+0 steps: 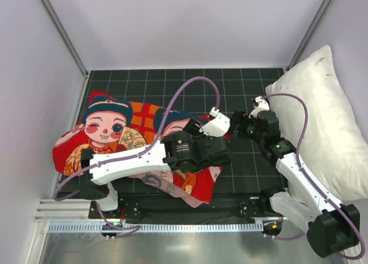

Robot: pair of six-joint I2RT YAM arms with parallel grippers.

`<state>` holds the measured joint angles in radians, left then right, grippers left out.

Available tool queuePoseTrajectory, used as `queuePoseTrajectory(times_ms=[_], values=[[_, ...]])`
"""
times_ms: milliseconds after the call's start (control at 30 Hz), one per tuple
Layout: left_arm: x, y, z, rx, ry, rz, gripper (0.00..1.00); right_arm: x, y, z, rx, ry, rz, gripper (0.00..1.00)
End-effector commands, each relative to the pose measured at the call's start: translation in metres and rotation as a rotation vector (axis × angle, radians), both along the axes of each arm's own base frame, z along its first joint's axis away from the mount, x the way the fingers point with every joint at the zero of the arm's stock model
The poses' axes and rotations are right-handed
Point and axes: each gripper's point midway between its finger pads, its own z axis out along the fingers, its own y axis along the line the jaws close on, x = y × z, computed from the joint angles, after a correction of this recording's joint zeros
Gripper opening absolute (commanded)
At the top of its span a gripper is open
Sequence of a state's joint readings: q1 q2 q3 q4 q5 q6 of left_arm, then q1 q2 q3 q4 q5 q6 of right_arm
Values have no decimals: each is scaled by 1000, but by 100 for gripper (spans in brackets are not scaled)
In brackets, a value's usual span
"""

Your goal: Put the pillow into the pillowcase

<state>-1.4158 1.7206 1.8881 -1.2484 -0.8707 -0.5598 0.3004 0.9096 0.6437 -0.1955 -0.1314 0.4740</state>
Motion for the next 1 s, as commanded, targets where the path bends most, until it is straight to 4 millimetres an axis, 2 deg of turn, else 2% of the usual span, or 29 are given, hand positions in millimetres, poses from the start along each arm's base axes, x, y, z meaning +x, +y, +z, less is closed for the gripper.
queuePoseTrajectory(times_ms=[0, 33, 67, 133, 167, 200, 233, 267, 300, 333, 400, 433, 533, 567, 600, 633, 667, 733, 767, 800, 833, 900, 967], values=[[-6, 4, 14, -157, 11, 20, 78, 13, 4, 26, 69, -45, 21, 88], [-7, 12, 20, -183, 6, 22, 80, 15, 8, 21, 96, -6, 38, 88], [-8, 16, 21, -204, 3, 29, 83, 20, 8, 25, 115, 2, 36, 86], [-6, 25, 10, -222, 18, 45, 85, 28, 7, 14, 167, 75, 23, 79], [-7, 36, 18, -279, 28, 52, 86, 28, 15, 17, 213, 82, 63, 76], [-2, 41, 4, -285, 44, 70, 86, 28, 20, 16, 244, 92, 82, 72], [0, 48, 3, -311, 56, 79, 86, 28, 25, 19, 299, 108, 88, 65], [-3, 56, 7, -363, 77, 73, 86, 28, 34, 25, 346, 86, 133, 61], [2, 61, 8, -410, 80, 93, 86, 28, 37, 29, 374, 81, 143, 57], [2, 67, -6, -399, 94, 100, 86, 29, 39, 32, 394, 77, 145, 50], [-1, 76, -3, -455, 113, 99, 86, 27, 44, 40, 438, 93, 160, 45], [-2, 80, -11, -445, 119, 103, 87, 28, 46, 45, 455, 86, 170, 42], [-7, 83, -21, -434, 147, 102, 87, 34, 47, 49, 498, 111, 168, 17], [-8, 83, -27, -422, 159, 98, 87, 38, 44, 51, 499, 109, 157, 7], [-12, 78, -33, -417, 189, 83, 87, 44, 40, 48, 491, 109, 134, 4], [-15, 76, -36, -415, 207, 73, 86, 47, 36, 44, 475, 119, 111, 4], [-19, 67, -43, -425, 235, 37, 86, 53, 29, 48, 459, 105, 84, 4], [-37, 44, -52, -451, 328, -72, 86, 68, 5, 44, 371, 85, -23, 4], [-44, 40, -61, -439, 357, -96, 86, 73, -4, 41, 332, 84, -65, 4], [-54, 31, -68, -432, 399, -134, 86, 77, -24, 29, 251, 98, -149, 4], [-60, 26, -71, -425, 410, -157, 86, 82, -32, 33, 216, 85, -180, 4], [-81, 14, -78, -401, 432, -214, 86, 83, -56, 22, 114, 101, -273, 4], [-104, 3, -78, -401, 449, -274, 86, 80, -70, 16, 66, 107, -339, 4]])
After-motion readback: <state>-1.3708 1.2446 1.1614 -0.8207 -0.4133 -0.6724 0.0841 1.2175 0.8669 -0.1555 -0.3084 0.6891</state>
